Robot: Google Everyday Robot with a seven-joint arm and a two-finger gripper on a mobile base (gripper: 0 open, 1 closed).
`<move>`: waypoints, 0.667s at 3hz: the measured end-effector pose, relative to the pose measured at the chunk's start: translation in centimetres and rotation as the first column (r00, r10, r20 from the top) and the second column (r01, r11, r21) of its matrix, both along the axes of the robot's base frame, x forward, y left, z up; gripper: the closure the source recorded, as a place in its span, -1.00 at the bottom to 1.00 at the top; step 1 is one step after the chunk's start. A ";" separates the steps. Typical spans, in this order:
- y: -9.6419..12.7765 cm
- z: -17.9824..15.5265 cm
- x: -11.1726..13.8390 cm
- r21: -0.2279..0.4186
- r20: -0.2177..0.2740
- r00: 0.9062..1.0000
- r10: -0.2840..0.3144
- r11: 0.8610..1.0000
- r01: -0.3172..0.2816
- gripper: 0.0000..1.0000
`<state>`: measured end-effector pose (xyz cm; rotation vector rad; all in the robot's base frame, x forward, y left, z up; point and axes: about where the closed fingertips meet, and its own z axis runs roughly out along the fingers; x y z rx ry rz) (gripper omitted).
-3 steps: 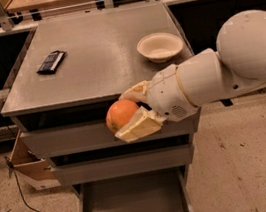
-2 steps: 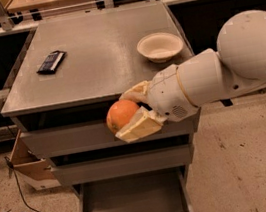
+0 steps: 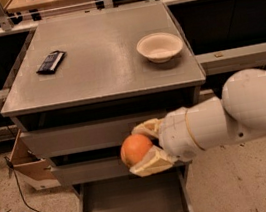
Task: Place orange can into bottom drawer
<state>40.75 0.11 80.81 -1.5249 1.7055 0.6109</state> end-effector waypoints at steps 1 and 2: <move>-0.2 -7.2 -2.1 -0.031 -0.028 1.000 0.008 0.999 -0.009 1.00; 0.5 -16.6 -3.6 -0.053 -0.060 0.998 0.018 0.998 -0.021 1.00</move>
Offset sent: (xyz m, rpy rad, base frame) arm -0.0503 0.0070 -0.2487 -0.0756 0.0949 0.0386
